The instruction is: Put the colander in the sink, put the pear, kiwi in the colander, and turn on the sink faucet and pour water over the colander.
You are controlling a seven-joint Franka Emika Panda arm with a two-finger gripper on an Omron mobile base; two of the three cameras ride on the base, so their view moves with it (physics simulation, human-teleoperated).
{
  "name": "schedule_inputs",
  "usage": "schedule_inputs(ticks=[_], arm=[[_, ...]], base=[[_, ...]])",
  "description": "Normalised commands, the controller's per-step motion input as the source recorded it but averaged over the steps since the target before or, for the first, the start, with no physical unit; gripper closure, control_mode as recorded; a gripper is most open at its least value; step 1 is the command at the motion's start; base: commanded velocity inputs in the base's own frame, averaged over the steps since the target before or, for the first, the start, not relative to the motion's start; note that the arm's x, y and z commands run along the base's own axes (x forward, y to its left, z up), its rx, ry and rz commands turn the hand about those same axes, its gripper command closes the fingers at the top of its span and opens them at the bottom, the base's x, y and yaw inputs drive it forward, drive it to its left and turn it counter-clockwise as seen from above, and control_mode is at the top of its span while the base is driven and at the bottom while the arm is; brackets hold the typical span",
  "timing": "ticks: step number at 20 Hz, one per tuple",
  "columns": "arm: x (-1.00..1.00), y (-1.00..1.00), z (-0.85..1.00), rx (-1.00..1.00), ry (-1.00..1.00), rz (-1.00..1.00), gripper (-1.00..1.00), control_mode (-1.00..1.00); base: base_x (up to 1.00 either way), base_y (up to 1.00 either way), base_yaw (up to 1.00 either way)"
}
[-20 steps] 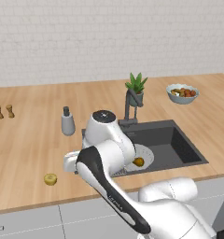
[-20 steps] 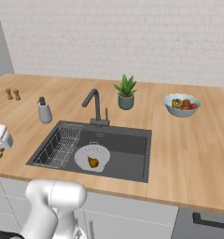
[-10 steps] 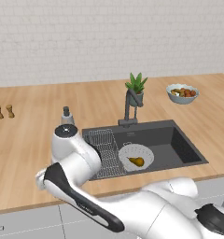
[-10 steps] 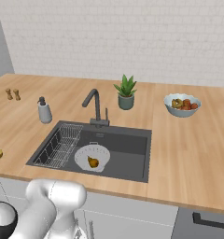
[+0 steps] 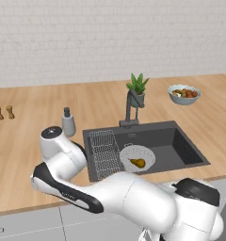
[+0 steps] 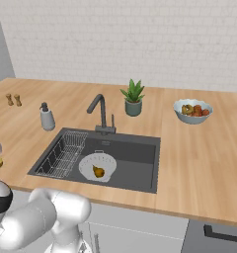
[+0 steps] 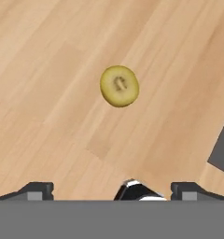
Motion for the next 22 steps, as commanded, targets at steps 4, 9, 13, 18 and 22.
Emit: schedule_inputs(ticks=[4, 9, 13, 18, 22], arm=[[0.37, 0.02, -0.21, 0.0, 0.0, 0.0, -1.0, -1.0], [0.34, 0.03, -0.39, 0.0, 0.0, 0.0, -1.0, -1.0], [0.13, 0.25, -0.43, 0.0, 0.0, 0.0, -1.0, -1.0], [0.12, 0.16, -0.32, 0.0, 0.0, 0.0, -1.0, -1.0], [0.12, 0.1, -0.09, 0.0, 0.0, 0.0, -1.0, -1.0]], base=[[0.0, 0.0, 0.0], [0.0, 0.0, 0.0], [0.0, 0.0, 0.0], [0.0, 0.0, 0.0], [0.0, 0.0, 0.0]])
